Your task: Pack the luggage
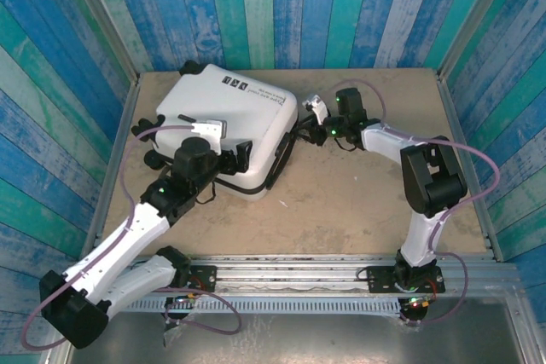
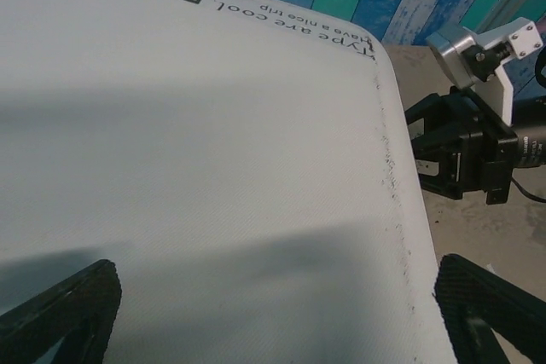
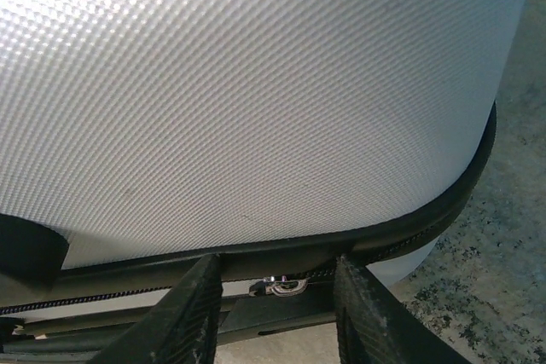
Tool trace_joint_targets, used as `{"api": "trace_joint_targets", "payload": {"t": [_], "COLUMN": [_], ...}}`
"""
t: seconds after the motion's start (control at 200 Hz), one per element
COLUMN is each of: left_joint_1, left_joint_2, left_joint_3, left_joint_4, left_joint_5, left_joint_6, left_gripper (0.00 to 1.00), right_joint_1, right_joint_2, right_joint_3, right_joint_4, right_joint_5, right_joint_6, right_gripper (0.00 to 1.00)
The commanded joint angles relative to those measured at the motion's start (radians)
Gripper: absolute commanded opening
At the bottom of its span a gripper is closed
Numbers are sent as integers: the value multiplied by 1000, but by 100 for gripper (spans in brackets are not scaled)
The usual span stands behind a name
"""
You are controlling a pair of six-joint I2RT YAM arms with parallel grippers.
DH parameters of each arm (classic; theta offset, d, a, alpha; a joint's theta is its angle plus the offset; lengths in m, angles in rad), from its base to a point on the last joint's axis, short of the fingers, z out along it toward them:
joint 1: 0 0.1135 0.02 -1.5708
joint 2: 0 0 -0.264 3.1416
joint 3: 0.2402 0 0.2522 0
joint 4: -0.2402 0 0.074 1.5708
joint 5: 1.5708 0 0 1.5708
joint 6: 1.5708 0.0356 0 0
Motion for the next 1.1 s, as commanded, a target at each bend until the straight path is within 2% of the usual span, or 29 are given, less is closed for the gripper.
{"api": "trace_joint_targets", "payload": {"t": [0.0,0.12,0.31,0.601,0.846,1.097], "left_joint_1": [-2,-13,-68,-71,-71,-71], "left_joint_2": [56,106,184,312,441,557], "left_joint_3": [37,64,108,144,169,202], "left_joint_4": [-67,-82,-101,-173,-230,-279], "left_joint_5": [51,46,-34,-107,-128,-99], "left_joint_6": [15,24,54,13,-44,-86], "left_gripper": [98,94,94,93,93,93], "right_joint_1": [6,14,30,52,53,52], "right_joint_2": [32,38,56,104,124,154], "right_joint_3": [24,26,44,95,87,114], "right_joint_4": [-26,-29,-29,-68,-76,-81], "right_joint_5": [3,17,14,17,34,-36], "right_joint_6": [-25,-32,-33,-17,23,19], "right_gripper": [36,37,40,40,44,45]}}
